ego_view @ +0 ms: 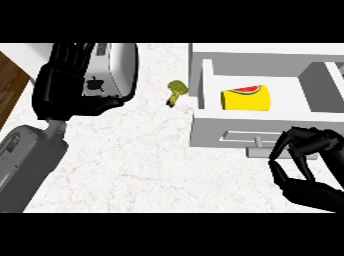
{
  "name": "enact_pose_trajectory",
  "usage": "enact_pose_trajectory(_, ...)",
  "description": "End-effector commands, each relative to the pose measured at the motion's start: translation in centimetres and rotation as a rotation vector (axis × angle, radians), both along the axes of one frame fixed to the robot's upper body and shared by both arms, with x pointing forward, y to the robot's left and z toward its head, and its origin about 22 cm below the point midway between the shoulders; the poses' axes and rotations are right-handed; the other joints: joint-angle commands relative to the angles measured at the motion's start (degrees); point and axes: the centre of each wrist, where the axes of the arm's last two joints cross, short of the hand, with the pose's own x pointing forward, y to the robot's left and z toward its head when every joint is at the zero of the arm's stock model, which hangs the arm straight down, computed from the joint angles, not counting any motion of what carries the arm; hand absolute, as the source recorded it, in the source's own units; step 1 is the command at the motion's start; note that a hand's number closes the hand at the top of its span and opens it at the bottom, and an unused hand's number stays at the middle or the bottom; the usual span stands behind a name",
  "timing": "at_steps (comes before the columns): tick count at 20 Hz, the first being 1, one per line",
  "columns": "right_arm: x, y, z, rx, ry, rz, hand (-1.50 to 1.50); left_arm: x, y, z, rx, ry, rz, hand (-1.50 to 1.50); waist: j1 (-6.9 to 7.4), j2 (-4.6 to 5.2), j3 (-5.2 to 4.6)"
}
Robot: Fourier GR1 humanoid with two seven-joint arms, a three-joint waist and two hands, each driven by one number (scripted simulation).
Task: Pick up the cup, place it into the drawer and close the drawer
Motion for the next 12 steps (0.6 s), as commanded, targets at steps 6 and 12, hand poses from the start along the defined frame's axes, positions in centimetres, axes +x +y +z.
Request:
enact_pose_trajectory(6,1.3,2.1,-5.0,-0.413,-0.082,0.043,1.5,-4.0,6.2,-3.2,0.01,0.003,0.011,-1.5,-0.05,0.29,0.02)
enact_pose_trajectory(12,5.4,4.4,-9.5,-0.47,-0.079,0.028,-1.5,-5.7,7.4,-4.2,-0.007,0.012,0.015,-1.5,-0.79,0.36,0.02)
